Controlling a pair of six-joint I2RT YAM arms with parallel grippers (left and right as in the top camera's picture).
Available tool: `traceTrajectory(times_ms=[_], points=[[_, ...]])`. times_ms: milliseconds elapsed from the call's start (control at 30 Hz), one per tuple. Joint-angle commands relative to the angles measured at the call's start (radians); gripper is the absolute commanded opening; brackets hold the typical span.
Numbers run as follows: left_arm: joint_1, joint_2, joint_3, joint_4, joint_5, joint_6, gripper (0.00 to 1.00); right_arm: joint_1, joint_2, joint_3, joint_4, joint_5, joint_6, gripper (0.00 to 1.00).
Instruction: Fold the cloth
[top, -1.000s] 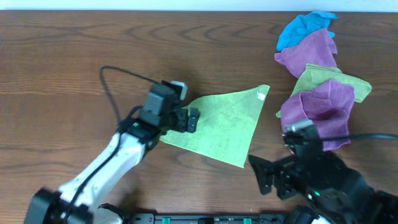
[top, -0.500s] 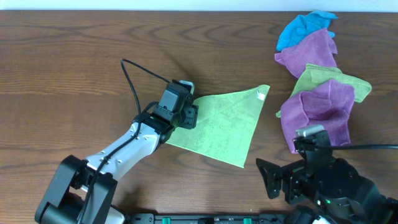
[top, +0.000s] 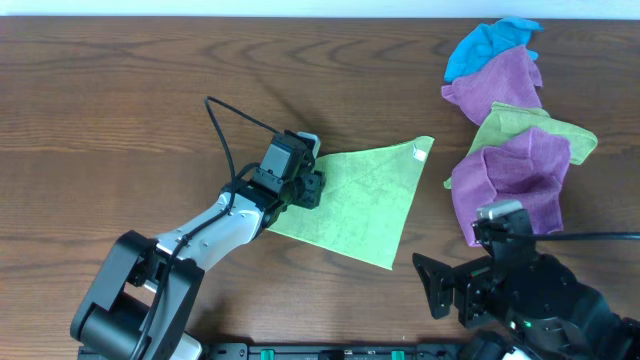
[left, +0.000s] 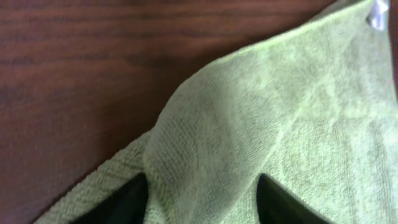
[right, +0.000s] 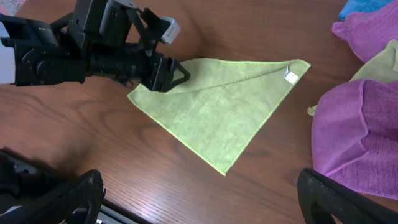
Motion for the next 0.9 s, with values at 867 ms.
traceTrajectory(times_ms=[867], points=[[0.156, 0.002, 0.017, 0.327, -0.509, 0.14, 0.06, 0.006, -0.001, 0.002, -0.012, 0.029, 0.001, 0.99]])
